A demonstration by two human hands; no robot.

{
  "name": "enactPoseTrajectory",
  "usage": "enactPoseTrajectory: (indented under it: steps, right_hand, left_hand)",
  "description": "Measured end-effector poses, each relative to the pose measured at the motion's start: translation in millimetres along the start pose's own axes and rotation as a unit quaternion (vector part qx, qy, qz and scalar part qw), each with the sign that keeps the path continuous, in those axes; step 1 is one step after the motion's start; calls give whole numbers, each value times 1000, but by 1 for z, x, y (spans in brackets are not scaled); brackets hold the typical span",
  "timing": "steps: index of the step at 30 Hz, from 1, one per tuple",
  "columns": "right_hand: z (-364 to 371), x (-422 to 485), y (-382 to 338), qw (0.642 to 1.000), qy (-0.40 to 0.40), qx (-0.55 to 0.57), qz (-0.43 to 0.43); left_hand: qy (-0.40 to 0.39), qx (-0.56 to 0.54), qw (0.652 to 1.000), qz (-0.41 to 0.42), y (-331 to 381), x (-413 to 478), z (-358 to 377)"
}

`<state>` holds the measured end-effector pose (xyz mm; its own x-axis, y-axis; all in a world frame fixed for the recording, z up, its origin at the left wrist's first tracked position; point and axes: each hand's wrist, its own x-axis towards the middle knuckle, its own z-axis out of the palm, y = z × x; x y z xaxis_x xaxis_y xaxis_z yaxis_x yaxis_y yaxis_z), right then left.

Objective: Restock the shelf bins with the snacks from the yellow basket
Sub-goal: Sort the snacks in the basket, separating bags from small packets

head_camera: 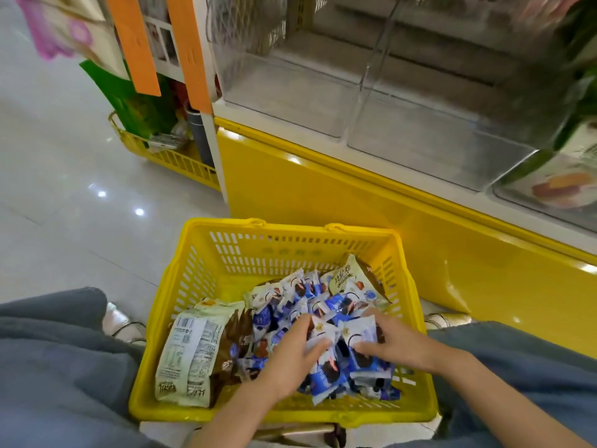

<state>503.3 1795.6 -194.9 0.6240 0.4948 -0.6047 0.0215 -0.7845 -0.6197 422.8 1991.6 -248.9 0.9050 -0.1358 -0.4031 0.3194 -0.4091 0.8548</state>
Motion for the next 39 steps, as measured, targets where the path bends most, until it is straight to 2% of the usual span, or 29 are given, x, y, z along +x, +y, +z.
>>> enactPoseTrajectory:
  steps: [3, 5, 8, 14, 16, 18, 20, 24, 29, 31, 35, 39]
  right_hand:
    - [2, -9, 7, 998, -4, -55, 7]
    - [1, -11, 8, 994, 39, -98, -2]
    - [0, -13, 11, 986, 85, -143, -20]
    - [-6, -8, 2, 955, 46, -293, -4]
    - [-8, 2, -2, 965, 102, -242, -6]
    - [-11, 18, -3, 970, 172, -170, 0]
    - [-17, 38, -3, 970, 205, -130, 20]
    - [-23, 80, 1, 966, 213, -107, 100]
    - [-22, 114, 11, 954, 198, -15, 222]
    - [-25, 124, 15, 949, 186, -29, 252]
    - [-28, 130, 13, 950, 163, -53, 259]
    - [-27, 125, 7, 960, 199, -56, 188]
  left_hand:
    - [-47, 62, 997, 15, 2, -6, 6]
    - [-19, 127, 991, 34, 1, -5, 7]
    - [1, 149, 988, 35, 1, -6, 13]
    - [-55, 196, 975, 94, 1, -1, 13]
    - [-45, 207, 972, 101, 1, 5, 9]
    - [-6, 186, 977, 100, 2, 12, 2]
    - [35, 153, 984, 84, 0, 21, -8]
    - [45, 142, 988, 41, -10, 46, -19]
    - [-29, 103, 994, -5, -8, 82, -3]
    - [-51, 85, 995, -13, -5, 94, 7]
    - [-38, 65, 997, -20, -9, 100, 15]
    - [-46, 56, 997, -5, -15, 95, 10]
